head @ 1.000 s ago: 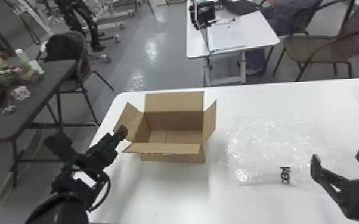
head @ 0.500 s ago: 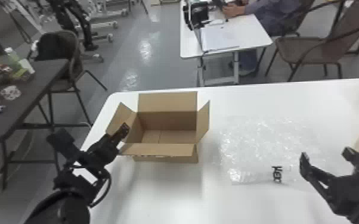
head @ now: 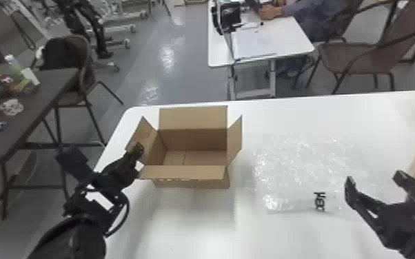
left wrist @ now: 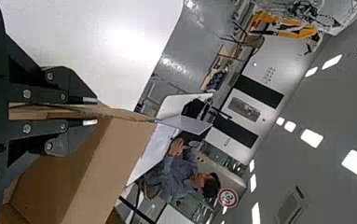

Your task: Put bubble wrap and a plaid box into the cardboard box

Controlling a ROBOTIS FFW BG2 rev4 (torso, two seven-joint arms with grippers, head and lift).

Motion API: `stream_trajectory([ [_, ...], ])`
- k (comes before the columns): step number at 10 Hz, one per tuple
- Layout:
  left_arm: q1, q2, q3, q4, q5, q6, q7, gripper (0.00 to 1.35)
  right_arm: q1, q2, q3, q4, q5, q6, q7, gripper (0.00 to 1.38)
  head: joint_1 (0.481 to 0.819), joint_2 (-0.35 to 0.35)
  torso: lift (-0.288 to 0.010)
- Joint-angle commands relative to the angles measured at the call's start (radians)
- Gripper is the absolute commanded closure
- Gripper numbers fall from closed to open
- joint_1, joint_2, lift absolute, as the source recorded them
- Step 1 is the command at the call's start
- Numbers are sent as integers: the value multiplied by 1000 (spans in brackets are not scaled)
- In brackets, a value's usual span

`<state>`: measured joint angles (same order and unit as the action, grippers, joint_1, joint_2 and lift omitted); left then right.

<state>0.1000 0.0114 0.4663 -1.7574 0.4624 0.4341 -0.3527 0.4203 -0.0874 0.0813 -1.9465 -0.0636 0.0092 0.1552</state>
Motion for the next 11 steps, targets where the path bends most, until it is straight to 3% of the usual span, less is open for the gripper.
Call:
stream_trajectory([
  [1,0,-2,-8,-4,2,-23,0,1220,0,0,0,1,-1,0,1,325,695,242,-108],
  [5,4,-1,-26,-36,36,-57,-5,1220,-2,0,0,3,-2,0,6,326,695,239,-108],
  [9,17,10,-44,-209,-88,-57,-9,1220,-3,0,2,3,-1,-2,6,325,695,226,-108],
  [11,23,7,-49,-266,-74,-40,-20,1220,-3,0,2,3,-2,-2,4,325,695,223,-108],
])
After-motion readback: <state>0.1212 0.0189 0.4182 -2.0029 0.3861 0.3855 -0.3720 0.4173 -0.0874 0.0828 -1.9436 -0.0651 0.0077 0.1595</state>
